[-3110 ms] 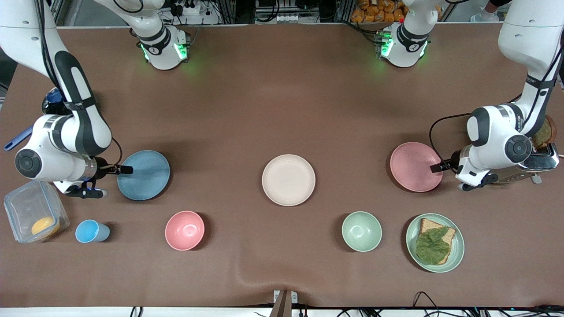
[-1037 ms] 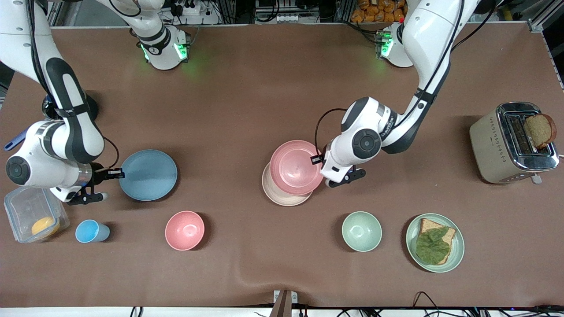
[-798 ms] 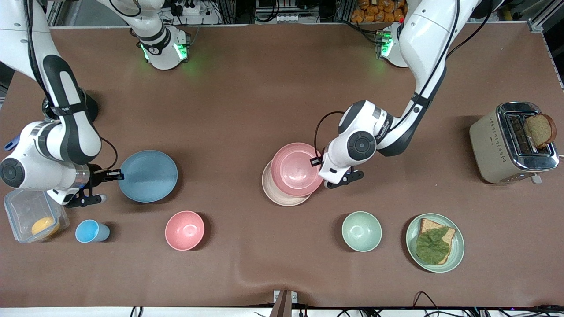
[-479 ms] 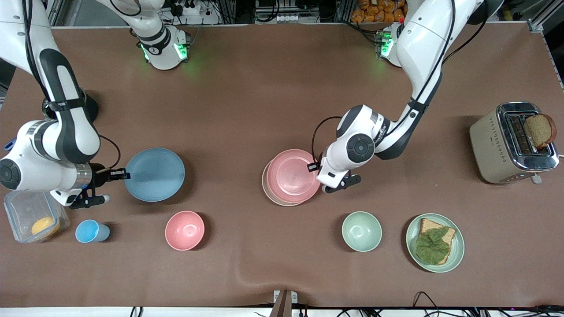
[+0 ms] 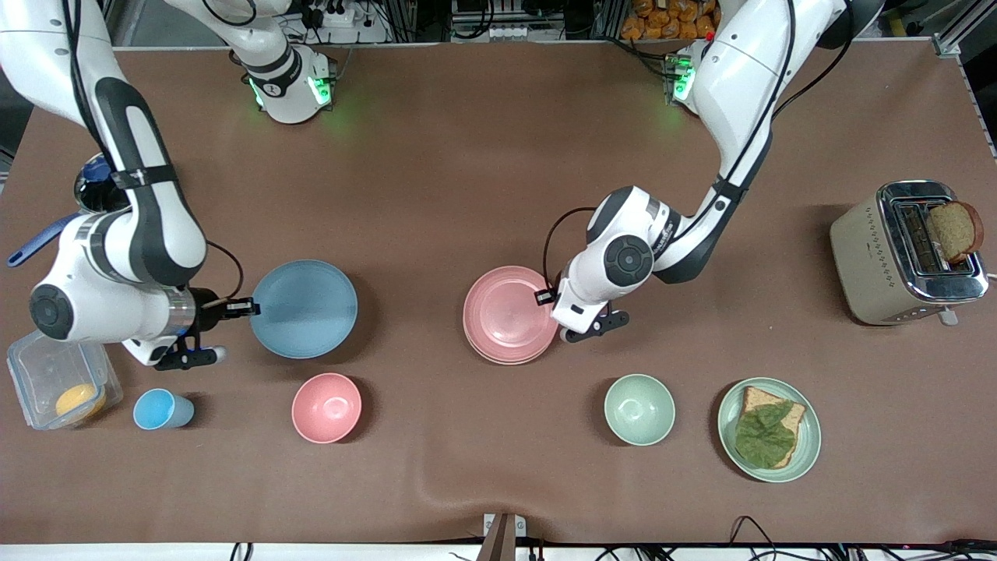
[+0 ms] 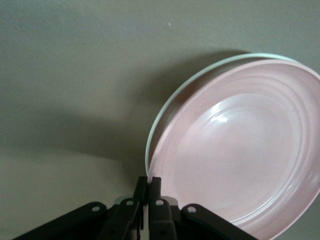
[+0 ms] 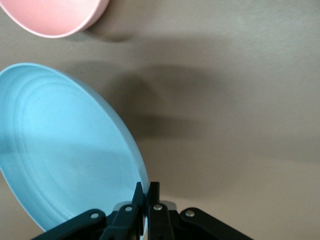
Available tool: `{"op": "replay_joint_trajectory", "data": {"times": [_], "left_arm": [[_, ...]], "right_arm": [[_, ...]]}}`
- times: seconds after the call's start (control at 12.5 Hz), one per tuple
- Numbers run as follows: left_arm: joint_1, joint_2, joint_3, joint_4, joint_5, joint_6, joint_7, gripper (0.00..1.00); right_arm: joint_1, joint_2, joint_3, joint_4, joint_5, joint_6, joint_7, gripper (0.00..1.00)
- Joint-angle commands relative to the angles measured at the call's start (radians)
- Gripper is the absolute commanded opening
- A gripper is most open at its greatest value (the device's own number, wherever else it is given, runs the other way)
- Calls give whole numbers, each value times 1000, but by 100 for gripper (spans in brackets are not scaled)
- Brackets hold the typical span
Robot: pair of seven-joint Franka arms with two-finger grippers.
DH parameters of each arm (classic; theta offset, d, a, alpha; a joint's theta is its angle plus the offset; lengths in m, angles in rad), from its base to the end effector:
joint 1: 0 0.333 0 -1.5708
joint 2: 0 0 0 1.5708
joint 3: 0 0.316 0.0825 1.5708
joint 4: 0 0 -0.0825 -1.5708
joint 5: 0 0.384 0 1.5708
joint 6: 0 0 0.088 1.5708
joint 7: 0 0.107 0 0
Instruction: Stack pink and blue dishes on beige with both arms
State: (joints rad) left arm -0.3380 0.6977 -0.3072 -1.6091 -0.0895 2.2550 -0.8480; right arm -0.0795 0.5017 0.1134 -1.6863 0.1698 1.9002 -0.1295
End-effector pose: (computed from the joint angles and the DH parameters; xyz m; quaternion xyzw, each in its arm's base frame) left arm 0.5674 -0.3955 0.2328 0.9780 0.1611 -0.0988 0.0886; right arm 0.6395 0.0274 0.2912 -0.9837 -0.0389 0.1367 0.1100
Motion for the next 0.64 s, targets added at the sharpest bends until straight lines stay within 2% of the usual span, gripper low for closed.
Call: {"op": "replay_joint_trajectory", "data": {"times": [0.0, 0.4, 0.48, 0.56], "left_arm": [[-15, 17, 10, 23, 20, 6, -26, 0], [-13, 23, 11, 23, 19, 6, -26, 0], [-13, 26, 11, 24, 20, 6, -26, 12], [-13, 29, 11, 26, 22, 6, -25, 43]], "right_arm": [[26, -9, -4, 0, 69, -13, 39, 0], [59, -2, -4, -1, 74, -6, 106, 0], [60, 1, -4, -1, 76, -6, 108, 0], [63, 1, -4, -1, 82, -7, 110, 0]]}}
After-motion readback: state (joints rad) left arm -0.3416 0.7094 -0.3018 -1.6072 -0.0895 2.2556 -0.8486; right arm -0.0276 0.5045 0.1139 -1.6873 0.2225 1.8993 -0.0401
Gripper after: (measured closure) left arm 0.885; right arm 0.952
